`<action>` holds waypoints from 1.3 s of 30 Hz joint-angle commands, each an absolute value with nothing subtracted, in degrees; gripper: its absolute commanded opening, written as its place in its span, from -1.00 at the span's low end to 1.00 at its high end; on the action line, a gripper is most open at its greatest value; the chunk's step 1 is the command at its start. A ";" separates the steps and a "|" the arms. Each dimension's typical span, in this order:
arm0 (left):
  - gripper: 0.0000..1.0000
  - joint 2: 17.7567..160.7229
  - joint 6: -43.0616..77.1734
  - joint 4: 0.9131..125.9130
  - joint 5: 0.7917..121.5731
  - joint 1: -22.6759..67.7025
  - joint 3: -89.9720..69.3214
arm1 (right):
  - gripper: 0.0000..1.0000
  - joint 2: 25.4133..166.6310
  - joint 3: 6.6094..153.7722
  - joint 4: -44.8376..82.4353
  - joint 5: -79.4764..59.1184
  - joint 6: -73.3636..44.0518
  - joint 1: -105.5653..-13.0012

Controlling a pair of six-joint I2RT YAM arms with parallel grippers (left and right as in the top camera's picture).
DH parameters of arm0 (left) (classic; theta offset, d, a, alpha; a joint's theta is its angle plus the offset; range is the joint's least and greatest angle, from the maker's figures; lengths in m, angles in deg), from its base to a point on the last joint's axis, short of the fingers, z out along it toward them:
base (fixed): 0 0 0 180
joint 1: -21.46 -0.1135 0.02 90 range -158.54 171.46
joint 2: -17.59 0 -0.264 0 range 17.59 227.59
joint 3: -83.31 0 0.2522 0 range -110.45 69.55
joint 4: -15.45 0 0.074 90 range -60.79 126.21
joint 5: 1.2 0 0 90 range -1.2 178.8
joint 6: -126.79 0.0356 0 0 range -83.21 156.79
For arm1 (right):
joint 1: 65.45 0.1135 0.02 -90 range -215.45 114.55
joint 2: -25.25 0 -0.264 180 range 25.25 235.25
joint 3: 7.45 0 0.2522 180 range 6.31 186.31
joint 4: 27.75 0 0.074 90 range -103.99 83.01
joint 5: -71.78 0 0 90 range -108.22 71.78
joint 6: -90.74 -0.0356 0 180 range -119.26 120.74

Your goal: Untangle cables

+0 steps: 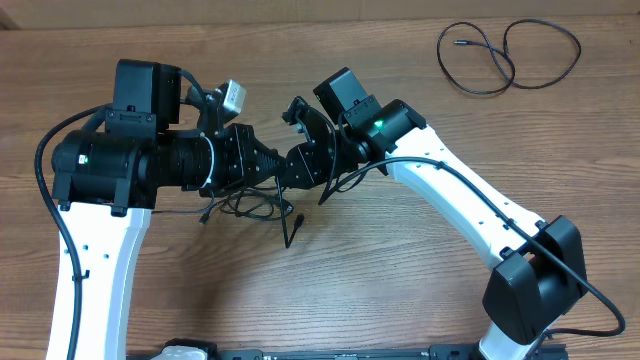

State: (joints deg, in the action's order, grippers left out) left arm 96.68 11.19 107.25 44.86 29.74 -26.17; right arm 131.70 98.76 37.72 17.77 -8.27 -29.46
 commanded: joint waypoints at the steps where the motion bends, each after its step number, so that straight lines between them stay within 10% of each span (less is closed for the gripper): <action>1: -0.91 96.73 10.62 107.18 43.04 30.17 -26.91 | -0.49 131.03 98.52 37.30 13.35 -7.71 -29.46; 17: -0.91 98.08 7.52 106.72 52.77 30.17 -26.91 | -0.48 131.03 98.52 38.15 23.82 -8.19 -25.79; 24: -0.91 100.88 5.42 107.14 55.52 30.17 -26.91 | 0.57 131.03 98.54 37.39 24.96 -8.19 -25.77; 39: -0.92 102.98 18.25 110.61 37.62 30.17 -26.94 | 1.00 131.03 98.52 37.58 0.56 -19.64 -25.77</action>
State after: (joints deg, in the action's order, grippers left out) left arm 103.65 14.44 110.29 42.87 29.74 -26.17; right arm 131.70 98.74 38.04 7.36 -14.44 -25.66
